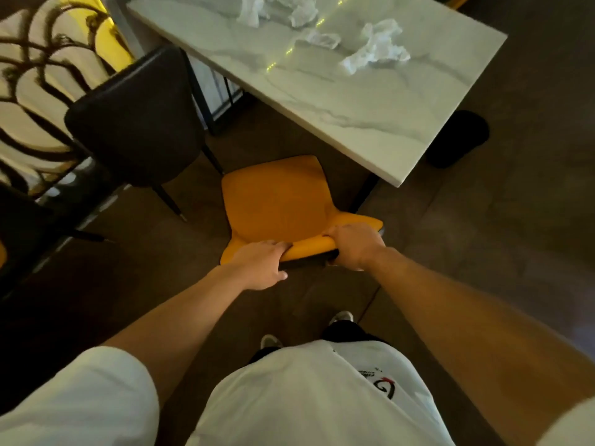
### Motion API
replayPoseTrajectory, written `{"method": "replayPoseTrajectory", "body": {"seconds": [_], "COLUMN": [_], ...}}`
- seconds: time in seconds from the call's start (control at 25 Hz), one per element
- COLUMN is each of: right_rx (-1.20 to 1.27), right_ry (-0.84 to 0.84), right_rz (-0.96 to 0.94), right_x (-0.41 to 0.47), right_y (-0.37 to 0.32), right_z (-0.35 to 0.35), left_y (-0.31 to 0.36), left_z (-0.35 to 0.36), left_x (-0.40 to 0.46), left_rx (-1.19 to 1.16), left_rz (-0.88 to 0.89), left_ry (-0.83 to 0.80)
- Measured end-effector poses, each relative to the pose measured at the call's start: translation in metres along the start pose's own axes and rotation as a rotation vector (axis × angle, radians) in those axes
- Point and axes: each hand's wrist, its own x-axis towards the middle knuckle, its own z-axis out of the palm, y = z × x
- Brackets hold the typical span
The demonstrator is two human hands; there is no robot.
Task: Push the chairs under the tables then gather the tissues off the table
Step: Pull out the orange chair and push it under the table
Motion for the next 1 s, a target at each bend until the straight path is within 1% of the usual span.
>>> {"method": "replayPoseTrajectory", "body": {"seconds": [0.2,0.32,0.44,0.64,0.72,0.8,1.0], "right_rx": [0.032,0.044,0.052,0.09,0.114,0.144,0.252], "right_ry": [0.007,0.012,0.016,-0.023,-0.009,-0.01,0.065], "right_rz": [-0.005,0.006,0.043,0.154,0.209,0.266,0.367], "right_x": [-0.002,-0.002,-0.005,-0.013,-0.018,-0.025,-0.031], "right_y": [-0.003,-0.002,-0.007,-0.023,-0.038,-0.064,-0.139], "right_z": [0.002,0.001,0.001,-0.007,-0.007,-0.002,0.019], "left_y": [-0.003,-0.002,-0.004,-0.008,-0.017,-0.033,-0.093], "left_z": [-0.006,-0.009,-0.011,-0.012,-0.012,-0.01,-0.004], "left_x": [-0.004,-0.002,-0.003,-0.009,-0.014,-0.025,-0.051], "left_rx": [0.035,0.043,0.037,0.052,0.052,0.058,0.092], "left_rz": [0.048,0.052,0.066,0.127,0.157,0.209,0.323], "left_ry": [0.006,-0.048,-0.062,-0.015,-0.017,-0.056,-0.129]}}
